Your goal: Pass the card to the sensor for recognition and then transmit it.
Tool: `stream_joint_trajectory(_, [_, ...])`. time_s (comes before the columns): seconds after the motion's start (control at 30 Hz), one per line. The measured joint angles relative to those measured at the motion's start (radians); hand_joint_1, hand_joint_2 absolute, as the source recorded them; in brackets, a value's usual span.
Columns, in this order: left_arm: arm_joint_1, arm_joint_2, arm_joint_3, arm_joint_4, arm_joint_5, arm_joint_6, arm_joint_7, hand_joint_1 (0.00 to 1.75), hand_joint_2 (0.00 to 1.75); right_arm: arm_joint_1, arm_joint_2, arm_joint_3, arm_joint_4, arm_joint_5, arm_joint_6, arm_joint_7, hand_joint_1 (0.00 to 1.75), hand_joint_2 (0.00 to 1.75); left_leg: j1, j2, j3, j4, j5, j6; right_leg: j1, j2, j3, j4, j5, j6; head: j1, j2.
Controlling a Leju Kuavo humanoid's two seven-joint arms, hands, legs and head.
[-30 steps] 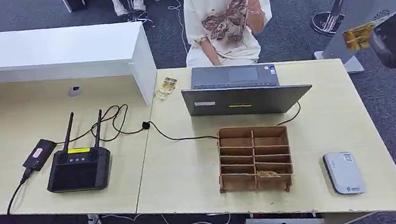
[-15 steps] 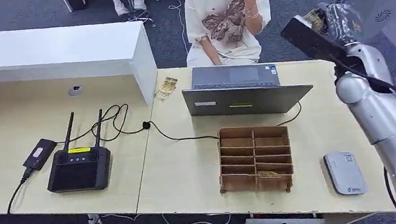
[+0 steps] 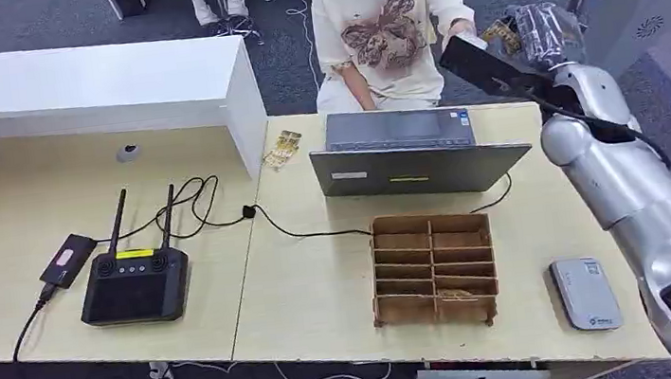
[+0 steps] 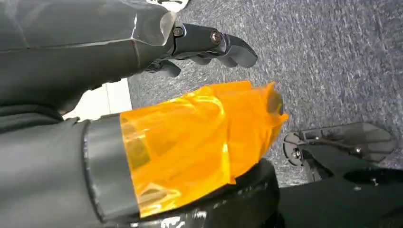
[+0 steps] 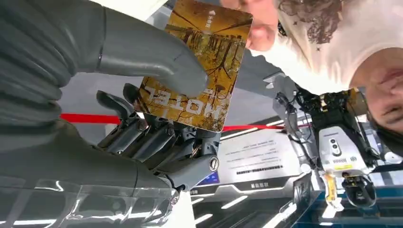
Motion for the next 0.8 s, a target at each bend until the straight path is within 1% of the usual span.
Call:
stream_joint_trajectory(0.17, [0.000, -0.011, 0.000, 0.000, 0.002, 0.001, 0.019, 0.00, 0.00, -0.010, 0.003, 0.013, 0.018, 0.015, 0.001, 0.000, 1.75, 1.75, 0.000, 0.000, 0.000, 0.000, 0.000, 0.000, 0.000, 0.000, 0.000, 0.000, 0.000, 0.000, 0.000, 0.000])
stream_joint_trajectory(0.3, [0.000, -0.016, 0.000, 0.000, 0.002, 0.001, 0.020, 0.00, 0.00, -0.012, 0.004, 0.016, 0.027, 0.018, 0.002, 0.000, 1.75, 1.75, 0.000, 0.000, 0.000, 0.000, 0.000, 0.000, 0.000, 0.000, 0.000, 0.000, 0.000, 0.000, 0.000, 0.000])
stream_joint_trajectory(0.43, [-0.001, -0.020, 0.000, 0.000, 0.008, -0.001, 0.007, 0.00, 0.00, -0.016, 0.004, 0.018, 0.038, 0.031, 0.002, -0.002, 1.75, 1.75, 0.000, 0.000, 0.000, 0.000, 0.000, 0.000, 0.000, 0.000, 0.000, 0.000, 0.000, 0.000, 0.000, 0.000])
stream_joint_trajectory(0.53, [0.000, -0.022, -0.005, 0.000, -0.006, -0.003, 0.024, 0.00, 0.00, -0.021, 0.004, 0.018, 0.045, 0.051, 0.006, -0.007, 1.73, 1.75, 0.000, 0.000, 0.000, 0.000, 0.000, 0.000, 0.000, 0.000, 0.000, 0.000, 0.000, 0.000, 0.000, 0.000])
stream_joint_trajectory(0.6, [0.000, -0.024, -0.007, 0.000, -0.010, 0.004, 0.027, 0.00, 0.00, -0.025, 0.004, 0.018, 0.048, 0.064, 0.006, -0.007, 1.75, 1.75, 0.000, 0.000, 0.000, 0.000, 0.000, 0.000, 0.000, 0.000, 0.000, 0.000, 0.000, 0.000, 0.000, 0.000])
stream_joint_trajectory(0.7, [0.000, -0.028, -0.011, 0.000, -0.012, 0.017, 0.026, 0.00, 0.00, -0.028, 0.004, 0.018, 0.049, 0.082, -0.008, -0.010, 1.75, 1.75, 0.000, 0.000, 0.000, 0.000, 0.000, 0.000, 0.000, 0.000, 0.000, 0.000, 0.000, 0.000, 0.000, 0.000])
stream_joint_trajectory(0.8, [-0.001, -0.028, -0.019, 0.000, -0.013, 0.014, 0.026, 0.00, 0.00, -0.028, 0.002, 0.018, 0.049, 0.092, -0.023, -0.012, 1.75, 1.75, 0.000, 0.000, 0.000, 0.000, 0.000, 0.000, 0.000, 0.000, 0.000, 0.000, 0.000, 0.000, 0.000, 0.000])
